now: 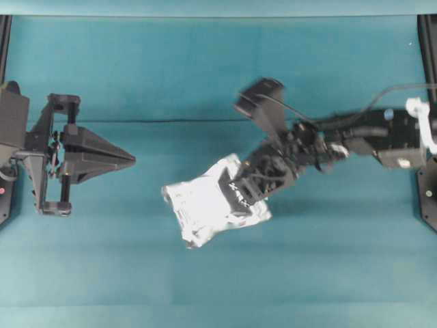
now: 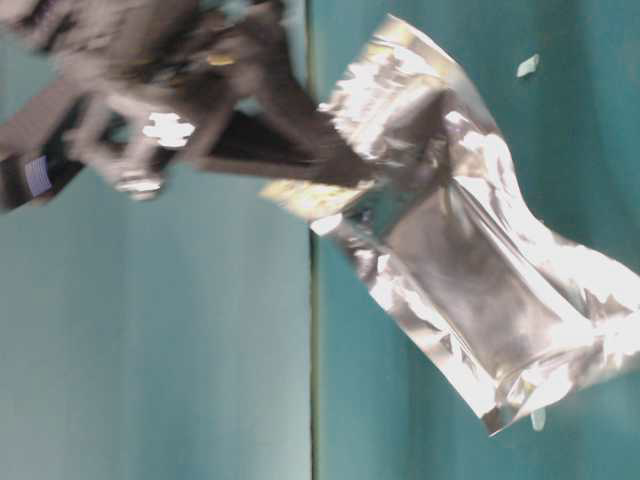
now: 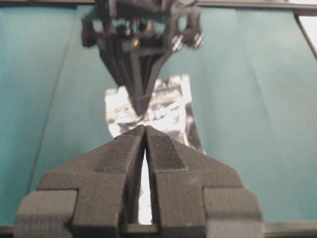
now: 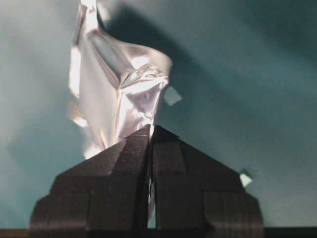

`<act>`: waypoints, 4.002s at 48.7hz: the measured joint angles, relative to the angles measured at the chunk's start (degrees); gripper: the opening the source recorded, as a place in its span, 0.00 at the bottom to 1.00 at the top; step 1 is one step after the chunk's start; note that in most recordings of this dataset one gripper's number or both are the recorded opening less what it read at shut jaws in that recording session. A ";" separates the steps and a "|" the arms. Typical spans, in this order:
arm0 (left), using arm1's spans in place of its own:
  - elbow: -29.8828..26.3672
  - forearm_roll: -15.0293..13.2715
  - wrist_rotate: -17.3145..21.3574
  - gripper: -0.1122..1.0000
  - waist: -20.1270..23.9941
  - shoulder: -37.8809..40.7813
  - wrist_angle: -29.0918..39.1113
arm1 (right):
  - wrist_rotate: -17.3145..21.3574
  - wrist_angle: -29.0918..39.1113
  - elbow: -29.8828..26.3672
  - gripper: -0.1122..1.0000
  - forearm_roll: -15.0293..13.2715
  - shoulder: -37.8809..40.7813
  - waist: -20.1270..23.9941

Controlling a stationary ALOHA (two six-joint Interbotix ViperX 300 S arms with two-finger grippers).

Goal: Hand over the silver zip bag and make it stand upright.
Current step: 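Carry the hanging bag leftward toward the left gripper, then close the left gripper on the bag's left edge beside the right gripper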

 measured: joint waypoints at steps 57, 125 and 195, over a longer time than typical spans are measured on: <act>2.99 0.00 -1.41 0.59 1.76 -4.13 5.36 | -32.43 47.46 -39.11 0.14 -11.78 17.67 1.14; 4.92 0.00 -5.89 0.92 2.81 26.10 -19.95 | -38.67 41.31 -36.65 0.14 -13.62 18.02 3.69; -10.11 0.09 -4.57 0.93 2.99 52.56 -33.31 | -39.73 39.02 -35.77 0.14 -13.62 17.93 3.69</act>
